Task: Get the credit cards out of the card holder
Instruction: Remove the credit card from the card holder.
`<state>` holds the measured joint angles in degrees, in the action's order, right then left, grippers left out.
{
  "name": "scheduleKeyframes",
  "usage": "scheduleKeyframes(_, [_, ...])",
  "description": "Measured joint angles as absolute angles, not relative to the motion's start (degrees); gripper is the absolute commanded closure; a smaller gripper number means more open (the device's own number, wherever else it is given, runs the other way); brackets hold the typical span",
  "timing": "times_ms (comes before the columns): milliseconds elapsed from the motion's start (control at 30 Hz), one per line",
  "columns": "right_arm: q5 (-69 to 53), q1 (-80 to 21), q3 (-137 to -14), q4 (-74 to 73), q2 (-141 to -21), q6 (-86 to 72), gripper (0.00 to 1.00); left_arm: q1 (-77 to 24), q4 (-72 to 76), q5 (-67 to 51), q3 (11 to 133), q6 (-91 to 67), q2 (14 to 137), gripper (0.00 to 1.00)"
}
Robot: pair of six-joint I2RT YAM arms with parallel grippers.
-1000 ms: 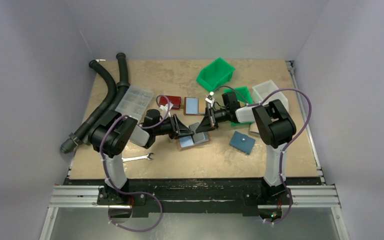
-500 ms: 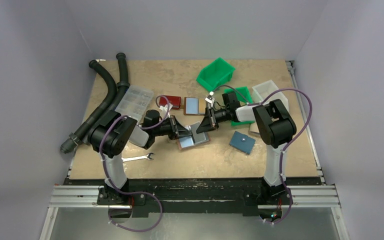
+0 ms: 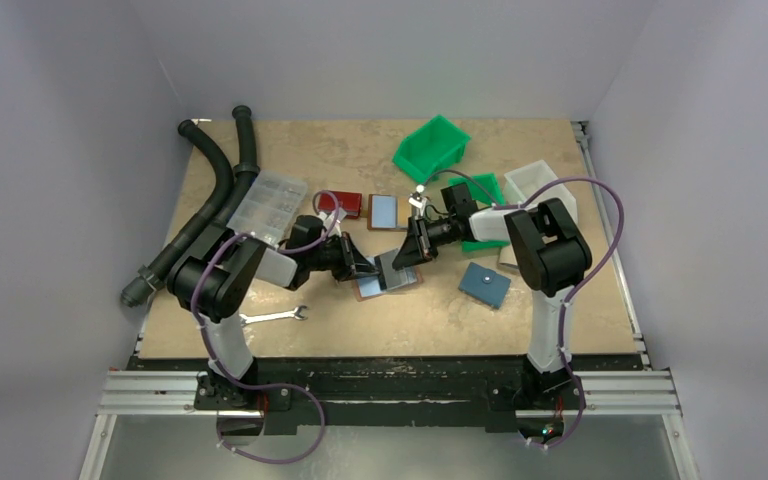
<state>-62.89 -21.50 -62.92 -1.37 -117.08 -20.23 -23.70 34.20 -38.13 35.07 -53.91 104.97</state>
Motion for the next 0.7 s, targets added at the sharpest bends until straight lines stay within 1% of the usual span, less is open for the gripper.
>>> scheduleKeyframes(100, [-62.5, -21.1, -63.2, -2.3, -117.1, -19.7, 0.73, -23.4, 32.3, -38.1, 35.6, -53.1, 104.9, 1.00])
scheduleKeyframes(133, [-62.5, -21.0, -63.2, -2.5, -117.1, -19.6, 0.76, -23.3, 31.8, -38.1, 35.7, -52.9, 104.9, 1.00])
scheduleKeyframes(167, [-62.4, -20.9, -63.3, -2.7, -117.1, -19.4, 0.83, -23.3, 31.4, -38.1, 35.8, -52.8, 104.8, 1.00])
scheduleKeyframes(200, [-62.3, -20.8, -63.4, -2.8, -117.1, -19.2, 0.93, -23.2, 30.8, -38.0, 35.9, -52.6, 104.7, 1.00])
scheduleKeyframes(233, [-62.0, -20.7, -63.4, -3.0, -117.1, -18.9, 0.98, -23.1, 30.3, -37.9, 36.0, -52.3, 104.5, 1.00])
scheduleKeyframes(267, [-61.4, -20.6, -63.4, -3.3, -117.1, -18.7, 1.00, -23.1, 29.7, -37.8, 36.1, -52.0, 104.3, 1.00])
scheduleKeyframes(700, [-60.4, -20.1, -64.1, -5.7, -117.1, -17.2, 1.00, -22.7, 24.0, -35.9, 36.3, -49.5, 101.3, 1.00])
